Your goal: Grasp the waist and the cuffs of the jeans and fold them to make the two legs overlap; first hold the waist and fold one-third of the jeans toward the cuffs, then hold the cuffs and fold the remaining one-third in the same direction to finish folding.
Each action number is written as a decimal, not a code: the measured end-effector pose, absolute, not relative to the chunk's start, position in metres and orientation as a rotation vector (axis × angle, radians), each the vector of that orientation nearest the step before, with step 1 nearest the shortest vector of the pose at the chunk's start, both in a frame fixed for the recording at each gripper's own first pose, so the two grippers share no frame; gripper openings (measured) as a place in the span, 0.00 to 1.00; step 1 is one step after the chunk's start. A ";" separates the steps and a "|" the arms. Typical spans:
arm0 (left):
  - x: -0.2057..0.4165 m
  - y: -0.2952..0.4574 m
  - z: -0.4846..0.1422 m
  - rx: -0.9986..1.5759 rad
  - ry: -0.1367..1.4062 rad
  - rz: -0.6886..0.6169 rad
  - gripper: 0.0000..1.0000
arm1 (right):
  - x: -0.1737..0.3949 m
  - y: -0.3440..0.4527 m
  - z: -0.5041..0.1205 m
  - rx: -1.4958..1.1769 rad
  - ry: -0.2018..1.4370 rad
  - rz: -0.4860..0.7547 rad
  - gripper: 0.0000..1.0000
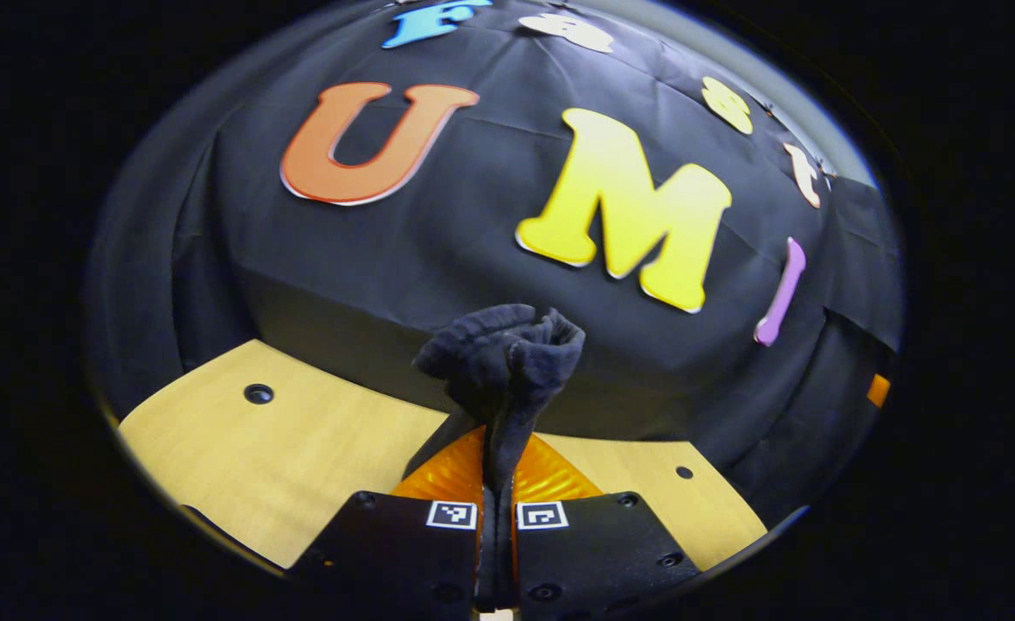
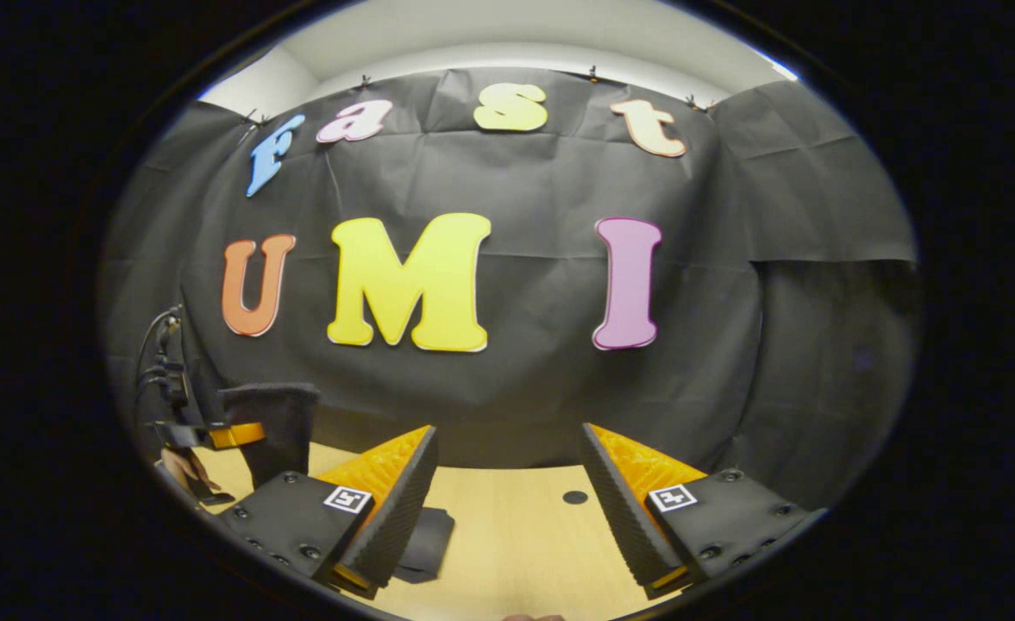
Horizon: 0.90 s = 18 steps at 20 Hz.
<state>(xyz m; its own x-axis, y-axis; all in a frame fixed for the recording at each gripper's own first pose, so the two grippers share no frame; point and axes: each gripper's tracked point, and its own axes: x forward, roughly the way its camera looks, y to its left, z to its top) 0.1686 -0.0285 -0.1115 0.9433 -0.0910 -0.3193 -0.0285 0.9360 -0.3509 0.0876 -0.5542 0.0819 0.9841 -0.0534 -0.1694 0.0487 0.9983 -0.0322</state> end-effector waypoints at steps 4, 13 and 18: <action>0.162 -0.086 -0.143 -0.227 0.410 -0.122 0.03 | 0.076 -0.584 0.080 -0.004 0.172 -0.097 1.00; 0.131 -0.151 -0.251 0.085 0.606 -0.193 0.06 | 0.069 -0.610 0.074 0.008 0.184 -0.135 1.00; 0.128 -0.155 -0.273 0.082 0.633 -0.186 0.06 | 0.068 -0.610 0.070 0.003 0.194 -0.133 1.00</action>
<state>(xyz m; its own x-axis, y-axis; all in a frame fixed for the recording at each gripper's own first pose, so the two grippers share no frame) 0.1276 -0.1547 -0.2733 0.7905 -0.1475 -0.5945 0.1976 0.9801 0.0195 0.0675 -0.6096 0.0702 0.9724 -0.1319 -0.1924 0.1325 0.9911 -0.0097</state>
